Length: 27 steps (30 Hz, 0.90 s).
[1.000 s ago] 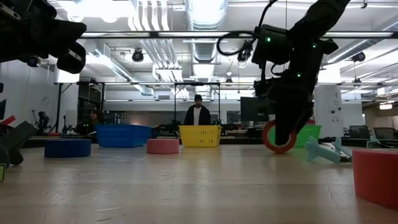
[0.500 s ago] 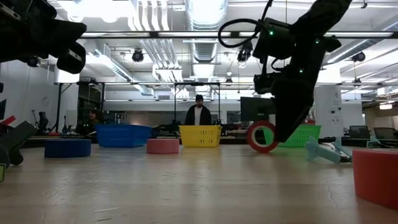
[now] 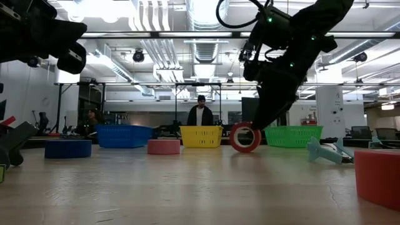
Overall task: Pick and place Stapler, Stapler remover, tape
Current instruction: Put the red tape into the green bin
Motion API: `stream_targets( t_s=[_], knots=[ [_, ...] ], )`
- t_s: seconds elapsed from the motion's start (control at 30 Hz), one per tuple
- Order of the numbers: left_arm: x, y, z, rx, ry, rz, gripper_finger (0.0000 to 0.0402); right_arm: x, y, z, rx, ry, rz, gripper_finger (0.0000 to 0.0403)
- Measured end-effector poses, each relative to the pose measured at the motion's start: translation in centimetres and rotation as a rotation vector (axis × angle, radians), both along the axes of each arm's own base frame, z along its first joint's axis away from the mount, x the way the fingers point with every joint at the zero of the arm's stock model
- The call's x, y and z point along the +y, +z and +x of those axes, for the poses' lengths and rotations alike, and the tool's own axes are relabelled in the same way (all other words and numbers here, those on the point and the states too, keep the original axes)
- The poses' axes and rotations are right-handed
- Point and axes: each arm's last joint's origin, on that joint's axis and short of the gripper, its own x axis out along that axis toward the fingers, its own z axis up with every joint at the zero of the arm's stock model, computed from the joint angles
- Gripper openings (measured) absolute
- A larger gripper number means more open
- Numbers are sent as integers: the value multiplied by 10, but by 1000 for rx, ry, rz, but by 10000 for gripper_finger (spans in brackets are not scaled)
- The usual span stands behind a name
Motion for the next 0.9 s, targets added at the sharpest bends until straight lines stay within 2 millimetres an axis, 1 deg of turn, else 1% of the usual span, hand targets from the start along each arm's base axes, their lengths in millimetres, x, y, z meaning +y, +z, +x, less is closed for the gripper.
stream_targets(
  t_s=[0.1, 0.17, 0.3, 0.4, 0.47, 0.6, 0.67, 0.8, 0.9],
  knots=[
    [0, 0, 0, 0, 0, 0, 10, -2, -8, 8, -25, 9, -13, 199],
    [0, 0, 0, 0, 0, 0, 10, -4, -15, 18, -72, 12, -6, 174],
    [0, 0, 0, 1, 0, 0, 10, -8, -28, 28, -40, 25, -13, 126],
    [0, 0, 0, 1, 0, 0, 10, -8, -28, 31, -44, 28, -14, 98],
    [0, 0, 0, 1, 0, 0, 10, -7, -26, 31, -47, 32, -15, 98],
    [0, 0, 0, 4, 0, 0, 10, -8, -12, 25, -56, 30, -17, 99],
    [0, 0, 0, 5, 0, 0, 10, -8, -3, 20, -44, 21, -33, 110],
    [0, 0, 0, 6, 0, 1, 10, -11, 20, 1, 1, -31, -129, 126],
    [0, -1, 1, 9, 0, 1, 10, -19, 37, -15, 28, -105, -206, 118]
  ],
)
